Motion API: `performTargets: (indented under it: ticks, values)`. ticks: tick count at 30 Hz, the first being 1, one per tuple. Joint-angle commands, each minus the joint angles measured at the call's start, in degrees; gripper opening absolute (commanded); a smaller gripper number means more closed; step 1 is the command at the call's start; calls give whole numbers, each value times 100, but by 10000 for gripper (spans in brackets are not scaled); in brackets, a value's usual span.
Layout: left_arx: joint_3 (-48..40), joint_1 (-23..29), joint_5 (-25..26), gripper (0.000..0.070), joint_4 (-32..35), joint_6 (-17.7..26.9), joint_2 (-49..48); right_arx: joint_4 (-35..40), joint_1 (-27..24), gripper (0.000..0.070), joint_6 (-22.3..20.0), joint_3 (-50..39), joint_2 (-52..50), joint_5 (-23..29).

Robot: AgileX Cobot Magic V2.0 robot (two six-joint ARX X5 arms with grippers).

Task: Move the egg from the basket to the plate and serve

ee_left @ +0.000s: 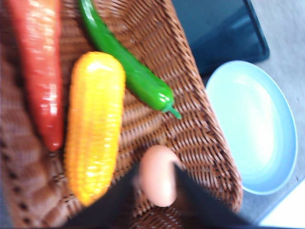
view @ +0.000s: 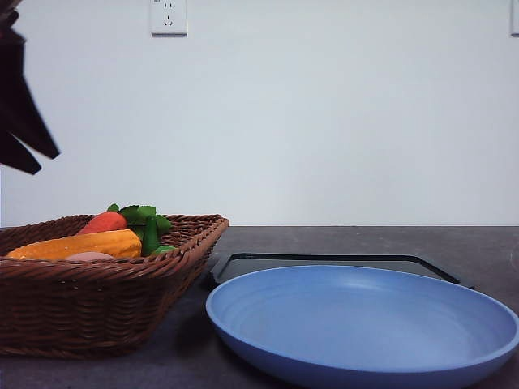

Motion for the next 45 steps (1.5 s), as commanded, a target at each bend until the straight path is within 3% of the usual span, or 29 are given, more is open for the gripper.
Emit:
performTargets:
  ticks: [1, 11, 19, 23, 29, 37, 41, 45]
  values:
    - [101, -41, 25, 323, 44, 20, 86, 77, 85, 204, -45, -62, 144, -20]
    - [101, -92, 26, 324, 50, 20, 93, 1342, 548, 204, 541, -1078, 857, -301]
    - [101, -94, 25, 324, 41, 20, 93, 2050, 1057, 202, 780, -1211, 1502, -303]
    - [101, -118, 27, 324, 37, 17, 93, 2285, 1159, 148, 861, -1211, 1774, -301]
    - [101, -238, 29, 324, 38, 20, 93, 2352, 1160, 0, 861, -1211, 1950, -193]
    - [101, -557, 27, 331, 39, -111, 93, 2289, 1133, 0, 876, -1211, 1737, -108]
    - [101, -767, 1, 397, 38, -182, 93, 2134, 1007, 0, 914, -1206, 1361, 44]
    - [101, -1063, -393, 398, 29, -214, 96, 1851, 809, 0, 887, -1206, 950, 209]
